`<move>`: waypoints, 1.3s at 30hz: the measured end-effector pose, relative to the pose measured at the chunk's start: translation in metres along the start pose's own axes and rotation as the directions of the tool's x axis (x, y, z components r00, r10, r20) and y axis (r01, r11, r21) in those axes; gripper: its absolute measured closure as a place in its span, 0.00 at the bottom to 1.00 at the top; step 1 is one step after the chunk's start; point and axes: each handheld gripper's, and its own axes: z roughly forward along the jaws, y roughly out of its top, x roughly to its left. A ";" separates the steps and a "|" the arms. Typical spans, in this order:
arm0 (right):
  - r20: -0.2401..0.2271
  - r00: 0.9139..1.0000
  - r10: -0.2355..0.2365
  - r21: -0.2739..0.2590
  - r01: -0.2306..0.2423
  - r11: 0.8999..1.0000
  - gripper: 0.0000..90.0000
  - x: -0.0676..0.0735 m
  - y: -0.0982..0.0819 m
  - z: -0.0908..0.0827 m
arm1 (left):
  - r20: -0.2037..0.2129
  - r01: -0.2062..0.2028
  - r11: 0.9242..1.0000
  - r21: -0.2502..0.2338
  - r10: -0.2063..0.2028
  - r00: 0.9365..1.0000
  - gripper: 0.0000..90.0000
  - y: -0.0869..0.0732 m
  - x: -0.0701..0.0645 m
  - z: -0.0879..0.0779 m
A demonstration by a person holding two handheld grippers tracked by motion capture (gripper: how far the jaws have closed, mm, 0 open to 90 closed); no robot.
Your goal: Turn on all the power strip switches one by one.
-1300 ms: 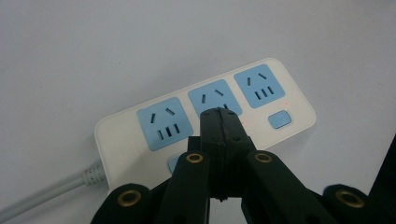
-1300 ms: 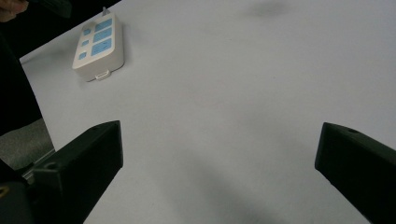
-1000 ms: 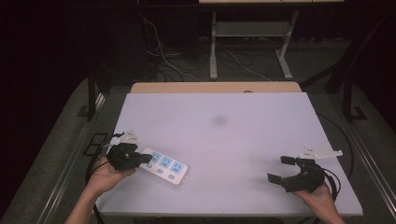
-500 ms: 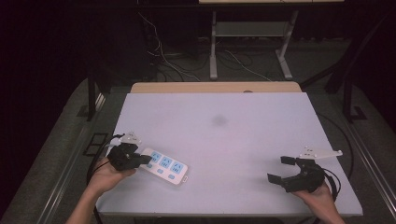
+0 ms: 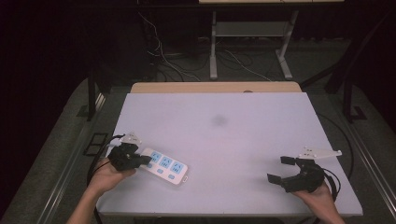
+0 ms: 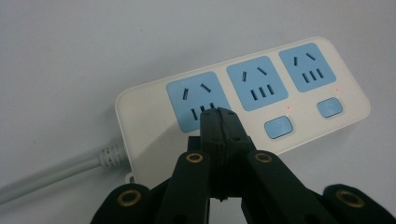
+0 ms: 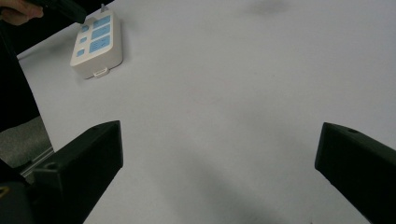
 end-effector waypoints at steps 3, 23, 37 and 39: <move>0.001 1.000 -0.002 0.001 0.002 1.000 0.01 0.000 0.000 0.000 | 0.003 0.009 1.000 0.000 -0.009 1.000 0.99 -0.003 0.001 0.002; 0.005 1.000 -0.001 0.004 0.001 1.000 0.01 0.000 0.000 0.000 | 0.004 0.026 1.000 -0.015 -0.026 1.000 0.99 -0.007 0.001 0.004; 0.009 1.000 0.002 -0.003 -0.002 1.000 0.01 -0.001 -0.001 -0.002 | 0.009 0.049 0.999 -0.017 -0.049 0.999 1.00 -0.008 0.002 0.006; 0.008 1.000 0.001 -0.002 -0.001 1.000 0.01 -0.001 -0.001 -0.001 | 0.016 0.064 0.998 -0.027 -0.064 0.998 1.00 -0.010 0.003 0.006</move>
